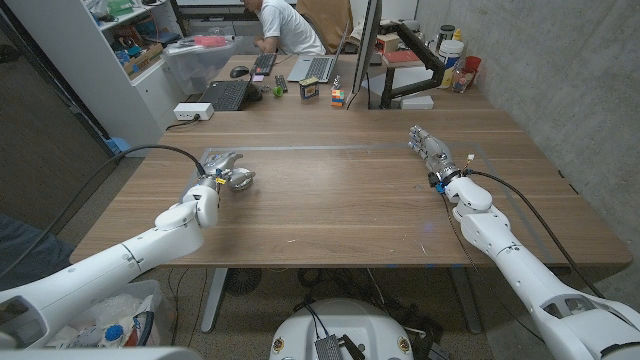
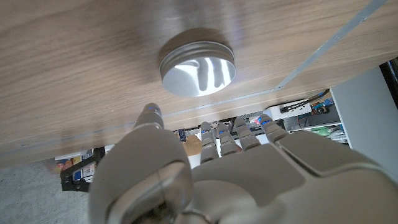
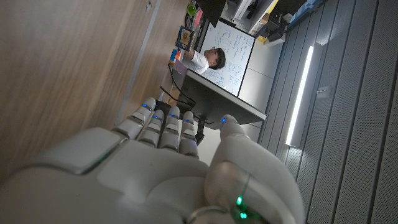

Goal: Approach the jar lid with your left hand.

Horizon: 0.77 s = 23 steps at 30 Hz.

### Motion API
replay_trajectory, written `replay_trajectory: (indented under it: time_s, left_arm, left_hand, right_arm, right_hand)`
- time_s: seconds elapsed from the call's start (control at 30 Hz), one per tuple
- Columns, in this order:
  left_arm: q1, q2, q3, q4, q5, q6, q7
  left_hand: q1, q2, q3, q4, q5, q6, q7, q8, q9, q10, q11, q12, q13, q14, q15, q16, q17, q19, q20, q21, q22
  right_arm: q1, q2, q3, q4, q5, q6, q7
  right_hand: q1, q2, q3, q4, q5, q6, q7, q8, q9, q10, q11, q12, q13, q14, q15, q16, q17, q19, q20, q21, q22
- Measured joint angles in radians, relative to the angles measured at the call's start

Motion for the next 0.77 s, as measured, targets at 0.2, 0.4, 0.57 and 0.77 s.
replay_trajectory:
  time_s: [0.2,0.4,0.57,0.77]
  left_arm:
    - [0.006,0.005,-0.003,-0.003,-0.003,0.001,0.006]
    - [0.016,0.013,-0.011,-0.013,-0.009,0.004,0.014]
    - [0.024,0.019,-0.019,-0.019,-0.015,0.005,0.02]
    - [0.03,0.026,-0.028,-0.024,-0.02,0.006,0.026]
  left_hand:
    - [0.0,0.0,0.0,0.0,0.0,0.0,0.0,-0.001,0.0,0.0,0.0,0.0,0.0,0.0,0.0,0.0,0.0,0.0,0.0,0.0,0.0]
    - [0.004,-0.004,0.0,0.0,0.0,0.0,0.0,-0.001,0.0,0.0,0.0,0.0,0.0,0.0,0.0,0.0,0.0,0.0,0.0,0.0,0.0]
    - [0.004,-0.004,0.0,0.0,0.004,0.0,0.0,-0.001,0.0,0.0,0.0,0.0,0.0,0.0,0.0,0.0,0.0,0.0,0.0,0.0,0.0]
    - [0.004,-0.004,0.0,0.0,0.004,0.0,0.0,-0.001,0.0,0.0,0.0,0.0,0.0,0.0,0.0,0.0,0.0,0.0,0.0,0.0,0.0]
  right_arm:
    - [0.001,0.001,-0.004,0.0,-0.001,-0.001,0.0]
    - [0.003,0.002,-0.008,0.0,-0.003,-0.001,0.0]
    - [0.007,0.004,-0.011,0.0,-0.005,-0.002,0.0]
    - [0.014,0.007,-0.015,0.0,-0.009,-0.002,0.0]
  right_hand:
    - [0.0,0.0,0.0,0.0,0.0,0.0,0.0,0.0,0.0,0.0,0.0,0.0,0.0,0.0,0.0,0.0,0.0,0.0,0.0,0.0,0.0]
    - [0.0,0.0,0.0,0.0,0.0,0.0,0.0,0.0,0.0,0.0,0.0,0.0,0.0,0.0,0.0,0.0,0.0,0.0,0.0,0.0,0.0]
    - [0.0,0.0,0.0,0.0,0.0,0.0,0.0,0.0,0.0,0.0,0.0,0.0,0.0,0.0,0.0,0.0,0.0,0.0,0.0,0.0,0.0]
    - [0.0,0.0,0.0,0.0,0.0,0.0,0.0,0.0,0.0,0.0,0.0,0.0,0.0,0.0,0.0,0.0,0.0,0.0,0.0,0.0,0.0]
